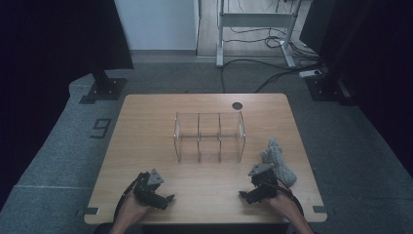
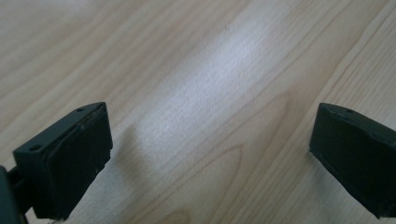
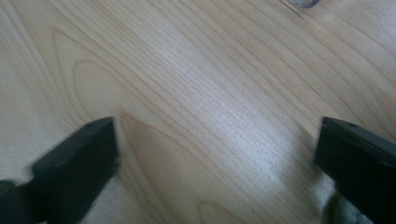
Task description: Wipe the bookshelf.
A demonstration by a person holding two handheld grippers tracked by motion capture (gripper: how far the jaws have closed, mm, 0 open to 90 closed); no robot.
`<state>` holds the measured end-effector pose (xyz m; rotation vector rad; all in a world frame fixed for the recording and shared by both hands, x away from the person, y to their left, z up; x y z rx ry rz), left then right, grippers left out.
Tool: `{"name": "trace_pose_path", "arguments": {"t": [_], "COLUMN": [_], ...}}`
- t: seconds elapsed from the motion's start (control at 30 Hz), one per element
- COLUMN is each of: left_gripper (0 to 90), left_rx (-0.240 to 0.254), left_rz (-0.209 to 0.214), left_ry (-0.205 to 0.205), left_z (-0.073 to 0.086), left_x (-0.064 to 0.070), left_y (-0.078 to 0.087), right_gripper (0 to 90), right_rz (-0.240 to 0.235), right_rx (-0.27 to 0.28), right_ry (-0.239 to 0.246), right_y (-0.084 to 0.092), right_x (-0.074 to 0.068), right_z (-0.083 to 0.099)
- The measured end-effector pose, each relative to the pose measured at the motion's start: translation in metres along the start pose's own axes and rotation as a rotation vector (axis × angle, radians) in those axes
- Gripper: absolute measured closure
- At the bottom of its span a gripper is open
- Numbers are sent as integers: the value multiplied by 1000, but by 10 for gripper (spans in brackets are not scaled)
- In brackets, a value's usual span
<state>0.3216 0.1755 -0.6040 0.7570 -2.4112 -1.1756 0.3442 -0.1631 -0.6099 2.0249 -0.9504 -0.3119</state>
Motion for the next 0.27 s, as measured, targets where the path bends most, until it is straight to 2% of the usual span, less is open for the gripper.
{"name": "trace_pose_path", "arguments": {"t": [0.03, 0.1, 0.17, 0.27], "left_gripper": [0, 0, 0, 0], "left_rx": [-3, 2, 18, 43], "left_rz": [9, 38, 37, 38], "left_ry": [5, 42, 41, 36], "left_z": [1, 2, 3, 3], "left_x": [0, 0, -2, -3], "left_y": [-1, -3, -2, -3], "right_gripper": [0, 0, 0, 0], "right_rz": [-1, 0, 0, 16], "right_rx": [5, 8, 16, 45], "right_ry": [-2, -4, -3, -27], "right_y": [0, -1, -1, -3], "right_x": [0, 0, 0, 2], "right_z": [0, 0, 0, -1]}}
Point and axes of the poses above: each handheld gripper's, and its own axes: y roughly backward along the jaws, z roughly out of its underside, x roughly to its right, the point moved 8 cm from there along -y, roughly forward along the jaws, and after that the axes turned 9 degrees about z, right-handed, at the moved point
